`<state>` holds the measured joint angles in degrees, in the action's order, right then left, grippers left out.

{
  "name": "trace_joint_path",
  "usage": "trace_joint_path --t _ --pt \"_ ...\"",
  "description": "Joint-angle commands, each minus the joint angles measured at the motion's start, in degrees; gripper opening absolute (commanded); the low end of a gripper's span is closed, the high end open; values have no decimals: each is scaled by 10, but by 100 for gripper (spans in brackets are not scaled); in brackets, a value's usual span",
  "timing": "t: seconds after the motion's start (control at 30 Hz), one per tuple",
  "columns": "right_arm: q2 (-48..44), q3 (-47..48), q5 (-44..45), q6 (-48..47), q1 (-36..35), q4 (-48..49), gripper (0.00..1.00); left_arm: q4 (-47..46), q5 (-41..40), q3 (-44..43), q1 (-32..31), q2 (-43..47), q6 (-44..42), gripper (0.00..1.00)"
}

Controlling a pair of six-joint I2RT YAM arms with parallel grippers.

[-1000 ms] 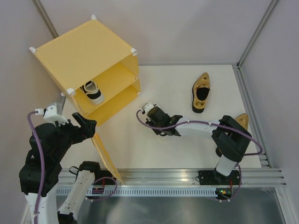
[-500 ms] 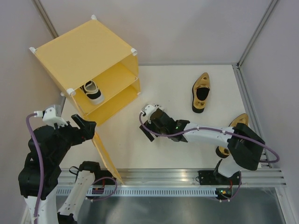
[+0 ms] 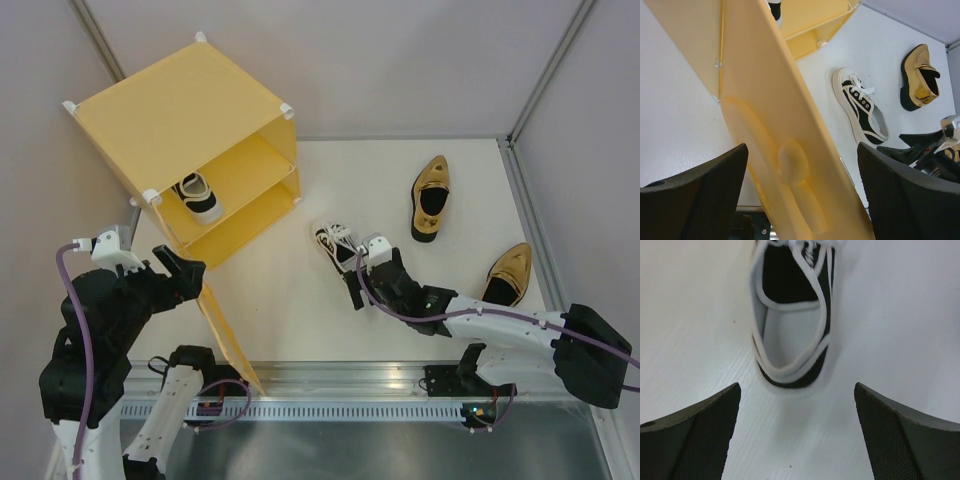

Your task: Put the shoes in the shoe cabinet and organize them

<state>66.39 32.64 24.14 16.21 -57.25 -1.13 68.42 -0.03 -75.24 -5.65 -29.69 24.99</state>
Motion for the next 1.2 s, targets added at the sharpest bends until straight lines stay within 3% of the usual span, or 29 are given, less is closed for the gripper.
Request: trace_joint_path --t 0.0,0.3,0.97,1.13,1.17 --pt "1 -51 40 55 1 89 98 9 -9 -7 0 -7 -16 92" --pt "72 -117 43 43 1 267 98 10 -12 -5 0 -4 -15 92" --pt "233 -88 8 37 32 394 97 10 -8 -10 0 -9 -13 92" --pt "248 -80 6 34 34 382 83 9 -4 -10 0 -5 -15 92" --pt "245 -82 4 28 35 381 64 11 -6 -10 0 -4 -17 92"
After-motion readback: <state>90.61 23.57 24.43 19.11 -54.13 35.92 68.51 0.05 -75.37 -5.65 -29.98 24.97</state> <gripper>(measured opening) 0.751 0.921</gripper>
